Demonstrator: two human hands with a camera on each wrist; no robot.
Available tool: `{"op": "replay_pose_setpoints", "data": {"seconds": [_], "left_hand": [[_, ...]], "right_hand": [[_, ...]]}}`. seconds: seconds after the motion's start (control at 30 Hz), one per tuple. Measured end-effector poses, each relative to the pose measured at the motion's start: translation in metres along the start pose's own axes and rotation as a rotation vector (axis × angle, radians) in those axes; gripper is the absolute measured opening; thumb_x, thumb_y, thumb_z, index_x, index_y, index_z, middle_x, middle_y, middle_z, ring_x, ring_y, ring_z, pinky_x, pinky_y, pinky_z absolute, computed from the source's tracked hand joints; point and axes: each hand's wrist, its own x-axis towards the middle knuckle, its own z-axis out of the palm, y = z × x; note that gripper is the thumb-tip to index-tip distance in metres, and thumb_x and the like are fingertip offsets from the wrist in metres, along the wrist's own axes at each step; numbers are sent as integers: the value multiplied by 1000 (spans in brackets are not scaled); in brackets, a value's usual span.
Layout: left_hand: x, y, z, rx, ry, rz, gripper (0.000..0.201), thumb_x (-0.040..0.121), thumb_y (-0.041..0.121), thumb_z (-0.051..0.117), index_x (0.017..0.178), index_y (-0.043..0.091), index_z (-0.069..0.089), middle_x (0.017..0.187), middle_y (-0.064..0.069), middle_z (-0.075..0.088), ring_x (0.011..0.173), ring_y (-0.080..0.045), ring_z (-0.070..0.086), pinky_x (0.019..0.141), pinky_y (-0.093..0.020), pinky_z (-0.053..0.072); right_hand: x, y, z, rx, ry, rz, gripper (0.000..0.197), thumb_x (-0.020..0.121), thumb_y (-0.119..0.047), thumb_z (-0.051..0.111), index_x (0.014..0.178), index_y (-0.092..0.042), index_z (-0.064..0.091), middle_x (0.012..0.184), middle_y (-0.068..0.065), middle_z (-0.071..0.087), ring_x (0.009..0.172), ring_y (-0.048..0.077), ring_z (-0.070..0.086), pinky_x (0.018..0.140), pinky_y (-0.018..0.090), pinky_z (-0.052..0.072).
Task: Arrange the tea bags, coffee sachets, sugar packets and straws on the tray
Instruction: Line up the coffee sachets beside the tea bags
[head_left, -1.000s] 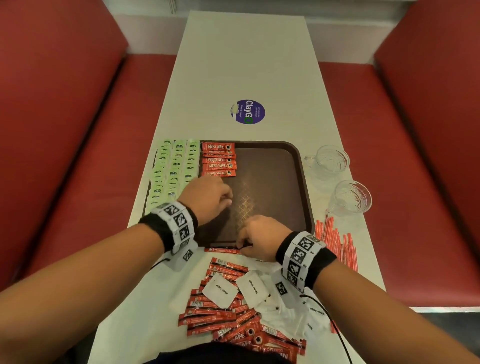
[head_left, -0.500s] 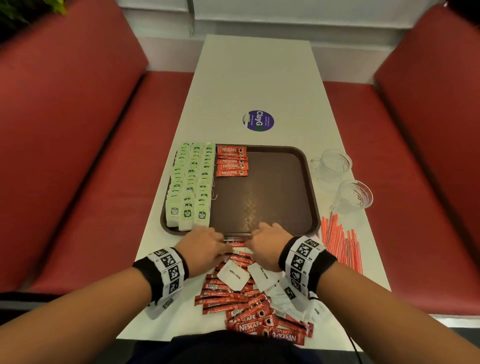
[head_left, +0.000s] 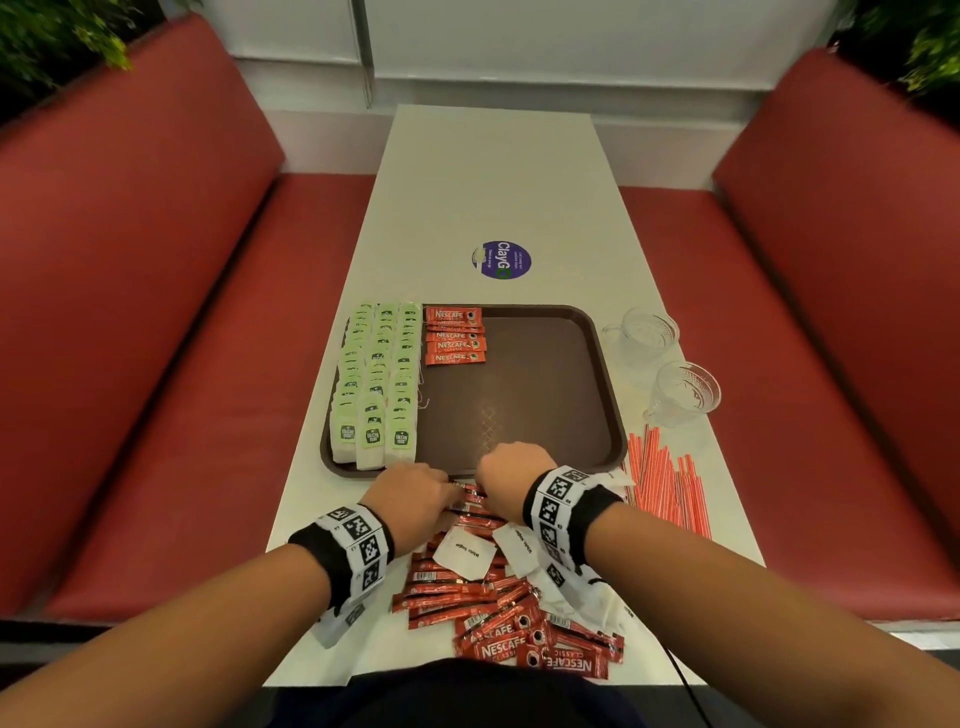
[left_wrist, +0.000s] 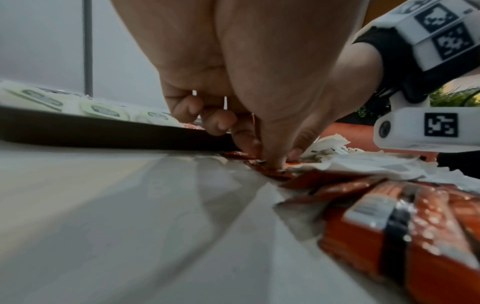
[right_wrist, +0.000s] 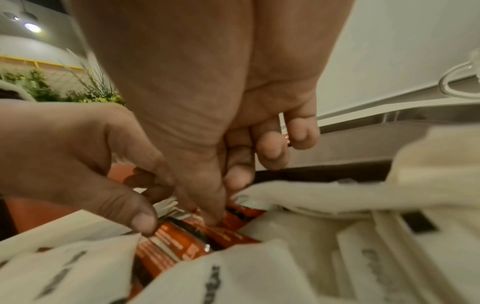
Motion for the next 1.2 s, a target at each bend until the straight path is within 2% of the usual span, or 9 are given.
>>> {"op": "replay_pose_setpoints", "data": {"seconds": [0.2,0.37,0.6,0.73,0.83,0.93,1.03,1.13,1.2], "left_hand": [[-1,-6,-5,-3,-54,5,30,93,48,57,111,26,68,103,1,65,96,-22,60,79,-34,46],[0,-11,-8,-107,-109,-30,24,87,46,66,103,28,65,100,4,65,92,-18,60,78,-32,48],[-5,-26,-18,-154,-151,-20,10,87,33,63,84,27,57,85,10,55,79,-12,51,71,-28,45],[-10,-41,-26,-185,-191,-23,6,84,31,60,81,26,58,83,9,59,76,-12,54,65,-25,43],[-13,-51,-35,-240,-202,-8,7,80,30,59,77,24,56,82,8,57,75,-12,53,68,-28,46],[-15,-58,-42,-320,-178,-36,12,79,28,59,72,21,52,74,6,56,68,-11,49,65,-27,44],[-13,-64,-46,-385,-108,-83,19,81,27,61,69,18,50,61,5,53,57,-8,43,57,-25,38],[-6,-67,-50,-416,-31,-115,21,82,26,64,67,20,51,58,8,53,56,-8,46,53,-19,34],[-1,-68,-53,-426,28,-125,21,81,26,66,66,20,53,62,8,58,60,-7,50,55,-18,35]], "right_hand": [[-2,-5,-6,-30,-18,-14,9,91,-19,64,84,-14,61,79,3,60,72,24,60,65,33,51],[-2,-10,-12,-60,-60,13,26,92,-13,63,70,-13,50,69,2,52,71,24,58,65,34,47],[1,-5,-13,-15,-113,5,15,89,-17,67,79,-13,57,76,3,61,71,23,62,64,33,50],[0,-2,-12,-66,-106,-46,26,86,-25,69,69,-14,53,68,1,58,58,19,56,58,30,49],[-1,0,-10,-74,-100,-66,22,87,-25,63,69,-15,55,68,0,58,57,18,54,55,28,46],[-1,5,-8,-36,-117,-64,16,87,-25,56,78,-15,63,74,1,63,62,19,58,57,28,48],[0,10,-9,71,-114,-30,25,90,-31,49,83,-15,66,78,2,64,70,21,61,65,30,52],[0,20,-13,204,-75,-8,31,95,-32,42,80,-13,61,74,2,59,69,20,59,68,31,51],[1,26,-16,286,-39,-9,25,96,-30,43,86,-13,60,80,3,61,73,20,59,69,31,51]]}}
